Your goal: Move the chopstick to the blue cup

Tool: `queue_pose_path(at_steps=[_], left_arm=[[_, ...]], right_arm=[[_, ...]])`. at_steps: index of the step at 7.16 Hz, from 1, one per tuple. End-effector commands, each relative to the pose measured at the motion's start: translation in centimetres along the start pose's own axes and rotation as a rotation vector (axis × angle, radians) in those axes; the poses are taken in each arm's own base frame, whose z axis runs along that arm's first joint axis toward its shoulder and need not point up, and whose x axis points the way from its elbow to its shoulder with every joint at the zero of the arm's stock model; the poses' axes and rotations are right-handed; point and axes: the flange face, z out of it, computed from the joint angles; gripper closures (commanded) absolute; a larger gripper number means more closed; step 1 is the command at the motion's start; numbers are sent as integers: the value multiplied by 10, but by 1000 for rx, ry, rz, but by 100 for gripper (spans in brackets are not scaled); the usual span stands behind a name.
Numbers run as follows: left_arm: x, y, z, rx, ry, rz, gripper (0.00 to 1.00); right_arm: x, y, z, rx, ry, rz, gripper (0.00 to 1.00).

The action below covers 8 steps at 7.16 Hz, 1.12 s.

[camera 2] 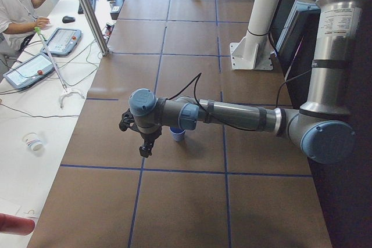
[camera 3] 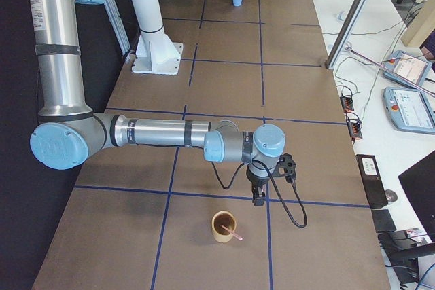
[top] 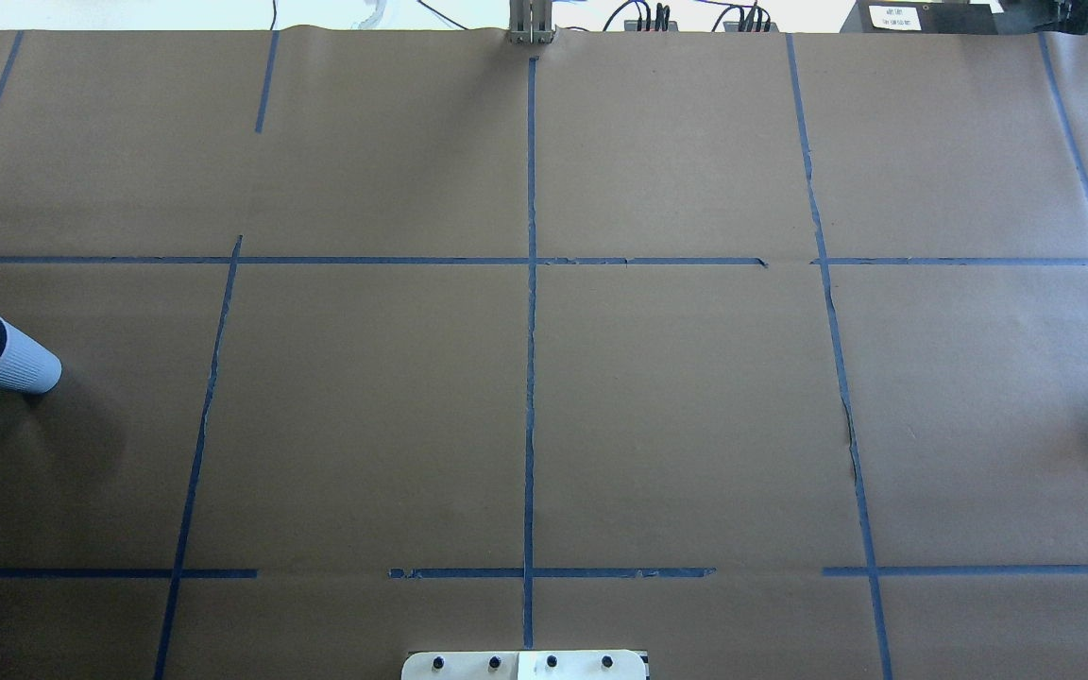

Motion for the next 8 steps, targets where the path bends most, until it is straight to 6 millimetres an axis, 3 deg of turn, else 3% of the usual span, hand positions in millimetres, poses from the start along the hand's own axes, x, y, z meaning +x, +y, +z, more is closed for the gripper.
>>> queue_pose_path(at_steps=[1, 6, 7, 8], left_arm=[[2, 0, -1, 13, -2, 15, 0], [2, 9, 7, -4, -11, 11, 0], [2, 13, 10, -14, 6, -24, 0], [20, 11, 24, -32, 35, -132, 0]], right_arm=[[0, 0, 1, -1, -2, 2, 0], [-5, 0, 2, -2, -6, -10, 0], [-17, -4, 9, 7, -3, -54, 0], [-17, -3, 16, 27, -12, -82, 0]])
